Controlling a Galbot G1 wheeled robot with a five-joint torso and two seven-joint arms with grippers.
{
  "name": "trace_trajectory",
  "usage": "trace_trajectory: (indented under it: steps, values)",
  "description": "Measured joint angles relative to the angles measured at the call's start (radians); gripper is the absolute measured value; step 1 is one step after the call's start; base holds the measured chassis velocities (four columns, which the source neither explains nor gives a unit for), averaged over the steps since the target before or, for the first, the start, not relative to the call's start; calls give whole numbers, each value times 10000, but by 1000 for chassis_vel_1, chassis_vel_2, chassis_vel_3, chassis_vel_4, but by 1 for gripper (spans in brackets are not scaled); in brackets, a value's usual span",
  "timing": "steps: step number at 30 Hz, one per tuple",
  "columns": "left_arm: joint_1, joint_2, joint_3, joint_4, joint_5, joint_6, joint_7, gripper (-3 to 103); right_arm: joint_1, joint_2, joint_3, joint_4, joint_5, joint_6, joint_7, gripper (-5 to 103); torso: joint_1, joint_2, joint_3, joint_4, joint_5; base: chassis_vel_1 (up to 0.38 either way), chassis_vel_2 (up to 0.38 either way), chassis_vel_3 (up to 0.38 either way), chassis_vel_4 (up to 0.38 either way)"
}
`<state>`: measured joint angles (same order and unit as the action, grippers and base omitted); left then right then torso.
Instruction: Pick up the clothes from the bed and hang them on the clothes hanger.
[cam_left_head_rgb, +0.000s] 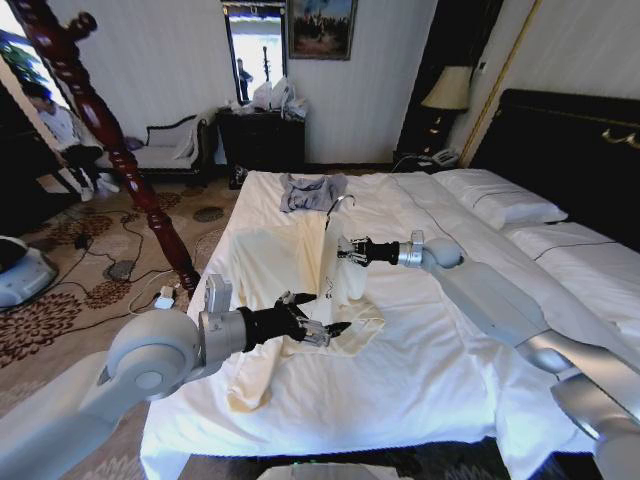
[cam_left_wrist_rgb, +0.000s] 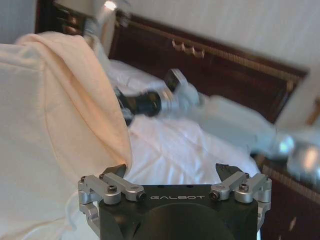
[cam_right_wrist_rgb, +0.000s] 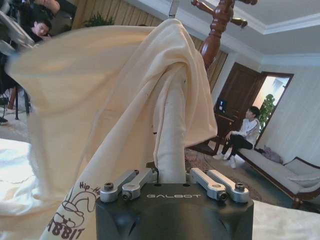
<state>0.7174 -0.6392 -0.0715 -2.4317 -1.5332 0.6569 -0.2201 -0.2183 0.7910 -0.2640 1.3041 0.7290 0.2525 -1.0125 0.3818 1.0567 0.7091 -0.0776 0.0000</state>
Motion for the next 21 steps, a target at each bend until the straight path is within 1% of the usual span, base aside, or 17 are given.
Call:
trace_trajectory:
  steps: [2, 3, 4, 5, 6, 7, 8, 9, 10, 12, 13, 14, 16, 17, 18, 20, 21]
  values:
    - [14, -208, 9, 237, -102, -565, 374, 100, -61, -68, 2, 135, 74, 2, 24, 17, 1, 0, 0, -4, -2, 0, 0, 0, 0]
    - [165, -290, 31, 483, 538, -1387, 1324, 100, -121, -142, 21, 225, 99, 8, 39, 17, 0, 0, 0, -5, 2, 0, 0, 0, 0]
    - [221, -299, 80, 603, 1294, -1710, 1493, 100, -145, -167, 37, 250, 105, 10, 47, 17, -1, 0, -1, -3, 3, 0, 0, 0, 0]
    - [297, -300, 165, 790, 2511, -2091, 1644, 100, -169, -195, 55, 279, 110, 12, 58, 17, -1, 0, -1, -3, 2, 0, 0, 0, 0]
    - [297, -300, 165, 790, 2511, -2091, 1644, 100, -169, -195, 55, 279, 110, 12, 58, 17, -1, 0, -1, -3, 2, 0, 0, 0, 0]
    - [357, -290, 208, 906, 3351, -2272, 1704, 100, -182, -210, 63, 293, 112, 13, 62, 17, -1, 0, -1, -3, 0, 0, 0, 0, 0]
    - [472, -226, 240, 995, 4556, -2386, 1737, 100, -202, -243, 73, 318, 113, 13, 67, 17, 0, 0, 0, -3, -3, 0, 0, 0, 0]
    - [726, -78, 254, 975, 6019, -2378, 1752, 100, -228, -295, 76, 348, 113, 15, 74, 17, 3, -1, 2, 0, -1, 0, 0, 0, 0]
    - [882, -21, 242, 895, 6355, -2378, 1752, 100, -236, -312, 76, 358, 113, 15, 75, 17, 3, -1, 2, 1, 2, 0, 0, 0, 0]
    - [1066, 15, 137, 757, 6394, -2459, 1753, 100, -238, -320, 77, 359, 112, 16, 76, 17, 1, -1, 1, 1, 1, 0, 0, 0, 0]
    - [1132, 14, -72, 616, 6026, -2628, 1747, 100, -237, -321, 79, 361, 112, 17, 78, 17, -1, 0, 0, -1, 0, 0, 0, 0, 0]
    - [1132, 14, -72, 616, 6026, -2628, 1747, 100, -237, -321, 79, 361, 112, 17, 78, 17, -1, 0, 0, -1, 0, 0, 0, 0, 0]
    - [844, -35, -484, 486, 5125, -2927, 1611, 100, -232, -303, 79, 362, 95, 23, 81, 17, 0, 0, 0, 2, -3, 0, 0, 0, 0]
    - [688, -29, -653, 488, 4900, -2977, 1563, 100, -226, -300, 79, 361, 77, 25, 81, 17, 0, 0, 0, 1, -2, 0, 0, 0, 0]
    - [688, -29, -653, 488, 4900, -2977, 1563, 100, -226, -300, 79, 361, 77, 25, 81, 17, 0, 0, 0, 1, -2, 0, 0, 0, 0]
    - [241, 155, -1224, 628, 4371, -2965, 1453, 100, -193, -291, 71, 333, -45, 57, 73, 17, 1, -1, 0, -5, 1, 0, 0, 0, 0]
    - [-44, 400, -1672, 885, 3961, -2707, 1260, 100, -156, -282, 70, 271, -200, 118, 12, 17, 1, -1, 0, -6, 3, 0, 0, 0, 0]
